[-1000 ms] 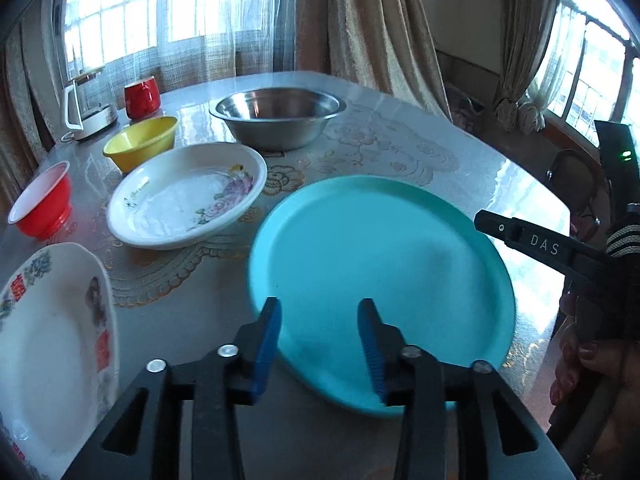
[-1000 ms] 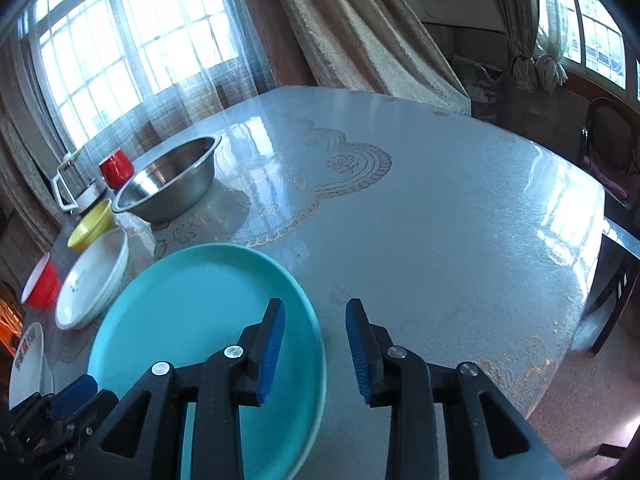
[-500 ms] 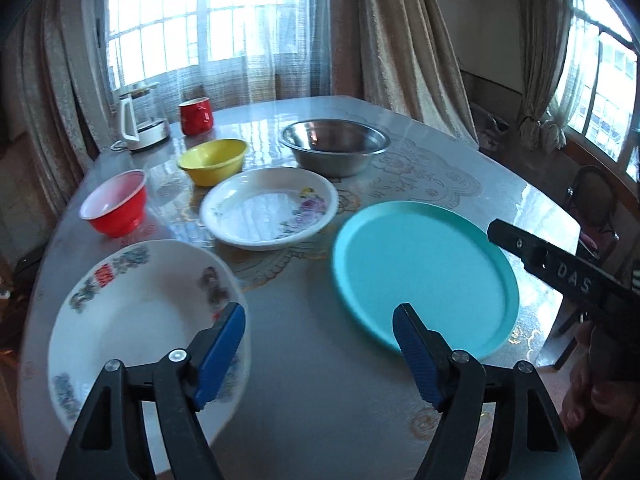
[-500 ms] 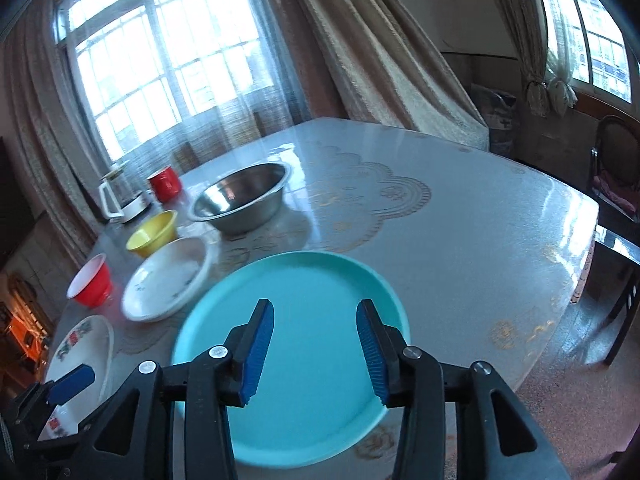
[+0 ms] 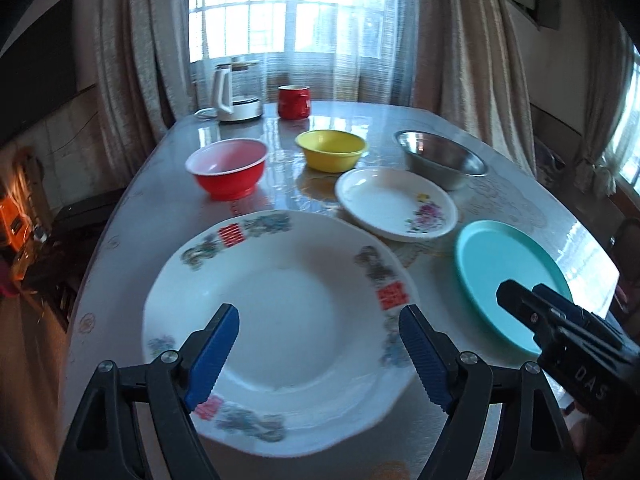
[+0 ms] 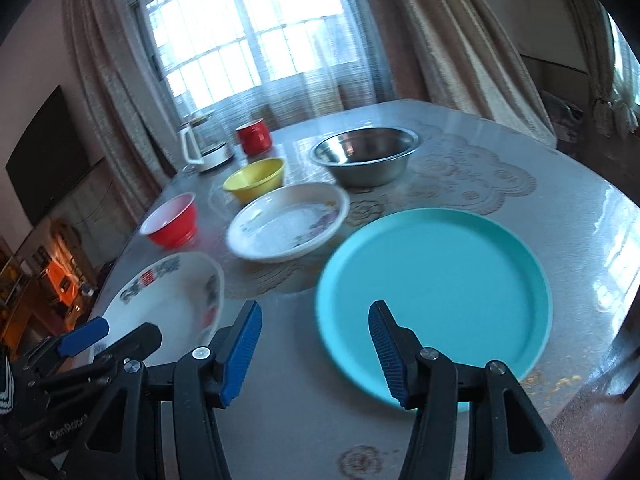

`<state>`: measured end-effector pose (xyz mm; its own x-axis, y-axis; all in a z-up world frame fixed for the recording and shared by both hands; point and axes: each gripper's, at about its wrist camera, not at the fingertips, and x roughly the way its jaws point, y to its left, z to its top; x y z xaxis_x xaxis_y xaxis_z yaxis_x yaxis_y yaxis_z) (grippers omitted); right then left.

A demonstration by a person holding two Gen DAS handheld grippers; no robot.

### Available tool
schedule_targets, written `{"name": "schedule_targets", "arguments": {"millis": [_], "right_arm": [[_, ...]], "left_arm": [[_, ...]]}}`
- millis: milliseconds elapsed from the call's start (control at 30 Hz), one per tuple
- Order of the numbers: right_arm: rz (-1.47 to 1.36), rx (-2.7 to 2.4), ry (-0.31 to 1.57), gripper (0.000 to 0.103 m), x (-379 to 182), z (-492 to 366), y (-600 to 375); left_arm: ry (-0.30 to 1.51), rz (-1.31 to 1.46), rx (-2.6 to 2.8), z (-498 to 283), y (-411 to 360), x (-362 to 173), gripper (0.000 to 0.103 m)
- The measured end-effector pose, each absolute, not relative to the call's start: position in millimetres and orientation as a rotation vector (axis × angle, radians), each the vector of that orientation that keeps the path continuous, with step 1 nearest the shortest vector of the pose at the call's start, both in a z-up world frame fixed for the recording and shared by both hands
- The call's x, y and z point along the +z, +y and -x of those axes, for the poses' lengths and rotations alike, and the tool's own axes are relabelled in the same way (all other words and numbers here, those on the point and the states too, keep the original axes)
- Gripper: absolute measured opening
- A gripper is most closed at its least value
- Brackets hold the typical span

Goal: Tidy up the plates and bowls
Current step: 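Grasp the rim of the large red-character white plate with both grippers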

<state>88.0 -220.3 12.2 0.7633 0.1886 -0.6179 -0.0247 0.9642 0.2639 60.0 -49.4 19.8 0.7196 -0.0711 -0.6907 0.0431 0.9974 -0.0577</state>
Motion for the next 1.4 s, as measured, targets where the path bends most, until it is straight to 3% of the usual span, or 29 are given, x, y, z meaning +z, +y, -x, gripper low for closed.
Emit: {"name": "schedule_targets", "arguments": {"millis": [1033, 1133, 1167, 1400], "right_arm": [[-0.338, 0.298, 0.814, 0.062, -31.0, -126.1, -153.9], [-0.33, 0.322, 0.803, 0.062, -32.6, -129.5, -148.9], [-0.325, 0.325, 0.802, 0.061, -32.9, -130.7, -147.2], [-0.299, 0.366, 0.798, 0.039, -36.3, -138.9, -137.1]], "left_arm": [[0.786, 0.245, 0.049, -93.4, 71.7, -14.5, 0.094], [0.78, 0.228, 0.007, -94.6, 66.6, -16.3, 0.089], [0.789, 0.221, -0.006, -95.8, 64.4, -17.8, 0.084], [0.844, 0.197, -0.094, -101.7, 52.0, -32.7, 0.055]]}}
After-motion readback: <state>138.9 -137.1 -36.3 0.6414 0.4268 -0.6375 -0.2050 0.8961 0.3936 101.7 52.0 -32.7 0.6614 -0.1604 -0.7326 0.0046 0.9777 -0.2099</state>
